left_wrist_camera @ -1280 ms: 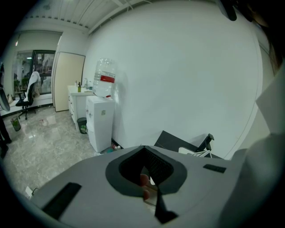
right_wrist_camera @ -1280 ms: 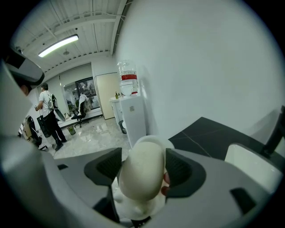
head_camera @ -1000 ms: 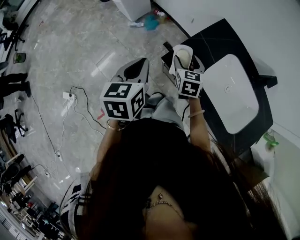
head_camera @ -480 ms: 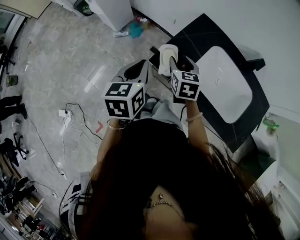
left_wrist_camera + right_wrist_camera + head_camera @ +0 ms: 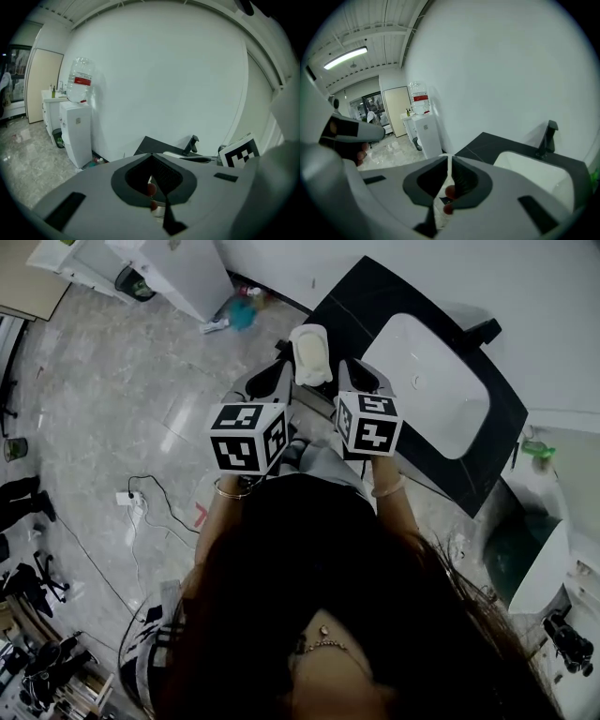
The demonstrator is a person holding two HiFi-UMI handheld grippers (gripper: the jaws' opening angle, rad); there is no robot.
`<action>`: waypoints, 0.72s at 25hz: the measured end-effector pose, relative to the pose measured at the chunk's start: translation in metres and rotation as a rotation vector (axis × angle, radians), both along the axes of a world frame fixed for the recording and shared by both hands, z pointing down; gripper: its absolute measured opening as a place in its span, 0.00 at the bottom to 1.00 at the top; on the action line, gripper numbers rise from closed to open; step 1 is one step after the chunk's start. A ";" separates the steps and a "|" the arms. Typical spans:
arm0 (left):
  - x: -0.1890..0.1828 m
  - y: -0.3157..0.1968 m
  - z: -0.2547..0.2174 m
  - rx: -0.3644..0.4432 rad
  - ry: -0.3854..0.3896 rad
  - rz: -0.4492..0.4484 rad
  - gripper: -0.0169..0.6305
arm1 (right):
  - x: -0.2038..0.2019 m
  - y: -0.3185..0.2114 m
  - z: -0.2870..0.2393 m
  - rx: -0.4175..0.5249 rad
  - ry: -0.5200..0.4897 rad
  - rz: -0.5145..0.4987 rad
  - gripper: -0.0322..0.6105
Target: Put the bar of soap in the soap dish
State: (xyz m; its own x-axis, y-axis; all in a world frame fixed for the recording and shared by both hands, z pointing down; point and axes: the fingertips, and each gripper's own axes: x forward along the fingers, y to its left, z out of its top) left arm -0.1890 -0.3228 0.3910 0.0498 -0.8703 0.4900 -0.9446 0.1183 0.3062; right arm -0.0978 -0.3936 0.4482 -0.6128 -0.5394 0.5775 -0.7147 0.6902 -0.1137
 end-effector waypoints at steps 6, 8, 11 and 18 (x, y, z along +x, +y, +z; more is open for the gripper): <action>0.013 0.001 0.006 -0.018 -0.020 0.042 0.02 | 0.016 0.015 -0.009 -0.033 -0.023 0.028 0.08; 0.016 0.002 0.008 -0.024 -0.017 0.047 0.02 | 0.020 0.016 -0.010 -0.055 -0.038 0.032 0.08; 0.021 0.006 0.008 -0.027 -0.021 0.055 0.02 | 0.028 0.019 -0.012 -0.080 -0.074 0.044 0.08; 0.018 0.004 0.011 -0.030 -0.021 0.068 0.02 | 0.028 0.020 -0.006 -0.085 -0.051 0.047 0.08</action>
State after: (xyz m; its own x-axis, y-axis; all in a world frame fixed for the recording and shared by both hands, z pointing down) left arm -0.1705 -0.3192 0.4015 0.0980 -0.8503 0.5172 -0.9569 0.0624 0.2838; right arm -0.0696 -0.3738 0.4424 -0.6175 -0.5188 0.5912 -0.7379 0.6424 -0.2070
